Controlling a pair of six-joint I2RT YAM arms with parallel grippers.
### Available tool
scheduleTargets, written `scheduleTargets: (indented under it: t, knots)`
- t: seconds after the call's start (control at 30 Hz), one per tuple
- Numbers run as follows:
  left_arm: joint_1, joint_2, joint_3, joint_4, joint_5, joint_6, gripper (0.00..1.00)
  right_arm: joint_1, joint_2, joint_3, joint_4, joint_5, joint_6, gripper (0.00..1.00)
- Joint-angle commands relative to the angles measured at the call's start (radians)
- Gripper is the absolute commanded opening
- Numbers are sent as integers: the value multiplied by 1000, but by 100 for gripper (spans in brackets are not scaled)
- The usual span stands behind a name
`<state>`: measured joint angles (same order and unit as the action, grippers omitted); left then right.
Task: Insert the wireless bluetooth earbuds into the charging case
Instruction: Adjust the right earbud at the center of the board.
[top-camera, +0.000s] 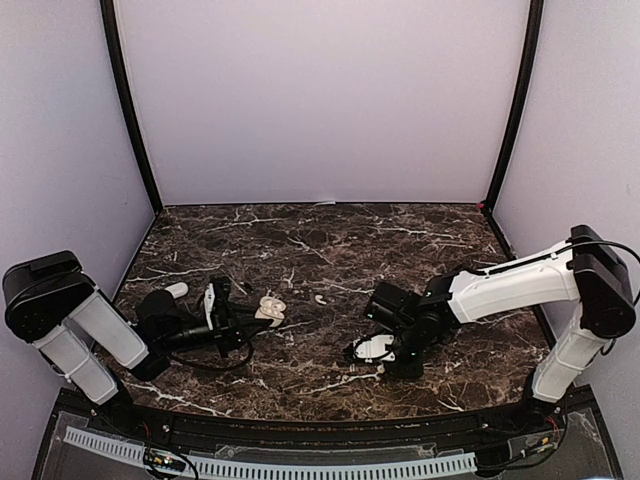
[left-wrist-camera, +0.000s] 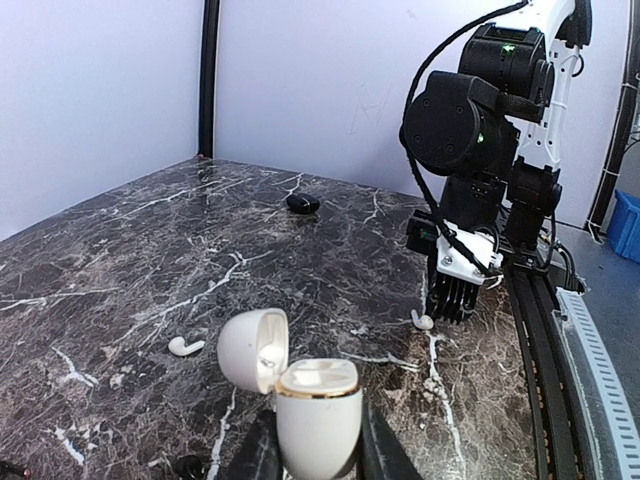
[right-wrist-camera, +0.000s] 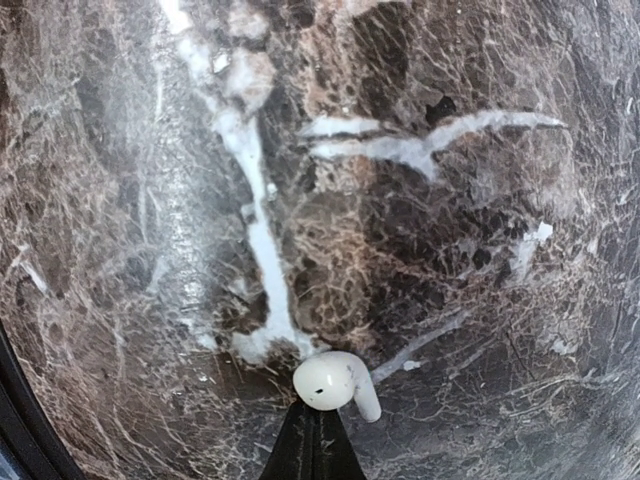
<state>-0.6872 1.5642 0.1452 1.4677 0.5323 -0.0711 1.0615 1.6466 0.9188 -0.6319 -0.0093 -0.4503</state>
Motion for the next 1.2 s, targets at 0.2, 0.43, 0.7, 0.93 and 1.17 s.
scheduleTargets:
  t: [0.2,0.43,0.7,0.93,1.17]
  knots:
    - [12,-39,-17,22,-41,11,10,14,62,54,104,-42,-6,0]
    - [12,-43,-18,20,-45,14,10,14,-28,54,186,-134,-9,0]
    - [14,-52,-18,16,-40,11,10,-20,-213,9,268,-94,-1,3]
    - [14,-62,-19,7,-41,16,11,-139,-499,-141,629,176,142,35]
    - [13,-64,-19,3,-40,18,11,-148,-533,-224,745,277,271,79]
